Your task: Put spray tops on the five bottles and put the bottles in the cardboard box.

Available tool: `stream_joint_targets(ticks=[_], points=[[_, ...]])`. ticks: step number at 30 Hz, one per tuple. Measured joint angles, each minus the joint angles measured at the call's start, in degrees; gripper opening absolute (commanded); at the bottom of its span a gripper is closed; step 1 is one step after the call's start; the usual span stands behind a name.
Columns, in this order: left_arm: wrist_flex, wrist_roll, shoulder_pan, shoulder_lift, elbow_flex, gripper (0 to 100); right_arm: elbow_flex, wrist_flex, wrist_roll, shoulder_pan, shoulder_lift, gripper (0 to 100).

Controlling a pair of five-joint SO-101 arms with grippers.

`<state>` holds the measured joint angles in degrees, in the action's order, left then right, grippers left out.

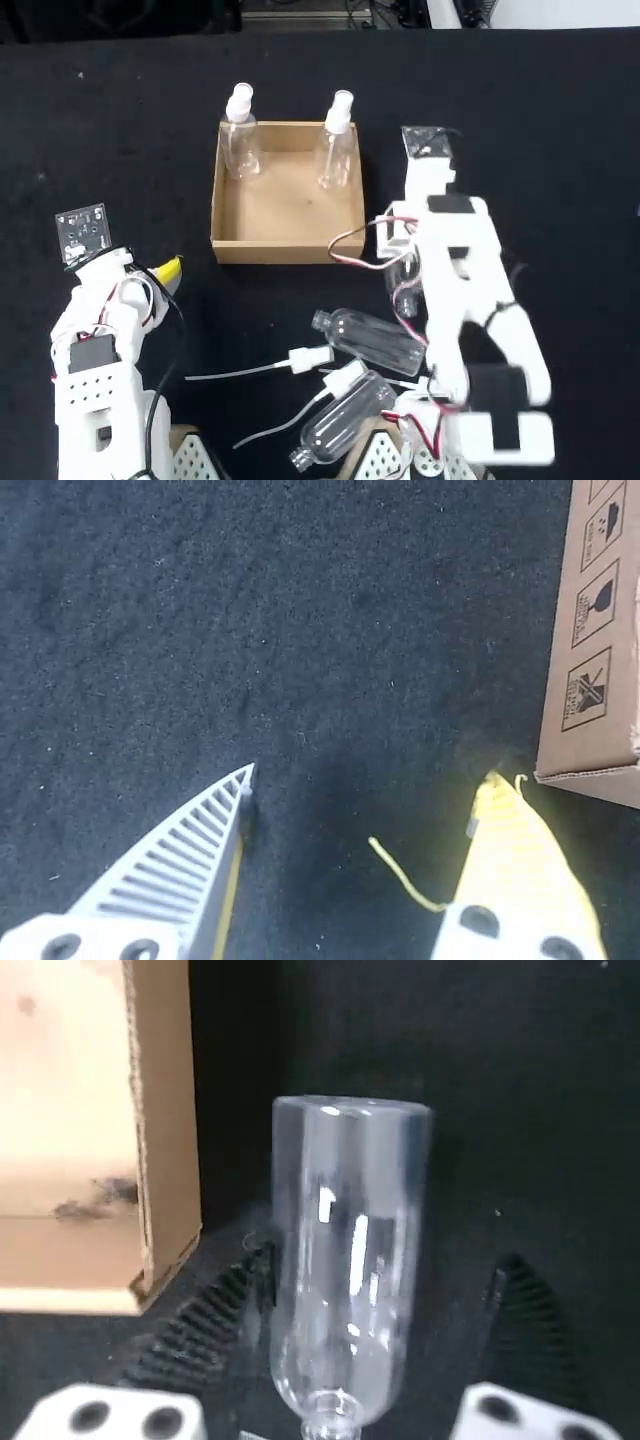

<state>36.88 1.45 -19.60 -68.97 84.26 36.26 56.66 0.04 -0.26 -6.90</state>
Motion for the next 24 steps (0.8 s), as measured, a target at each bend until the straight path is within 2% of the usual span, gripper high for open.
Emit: stream_joint_targets(ticks=[5, 10, 14, 24], points=[[0.0, 0.0, 0.0, 0.0, 0.0, 31, -1.7, -0.5, 0.0, -2.1, 6.7, 18.8], [0.0, 0.0, 0.0, 0.0, 0.0, 31, -3.6, -1.8, 0.1, -1.3, 9.4, 0.5], [0.0, 0.0, 0.0, 0.0, 0.0, 31, -5.9, -1.1, 0.1, 1.4, 9.5, 0.9], [0.0, 0.0, 0.0, 0.0, 0.0, 31, -14.9, 12.8, 1.8, 8.9, 1.2, 1.5]])
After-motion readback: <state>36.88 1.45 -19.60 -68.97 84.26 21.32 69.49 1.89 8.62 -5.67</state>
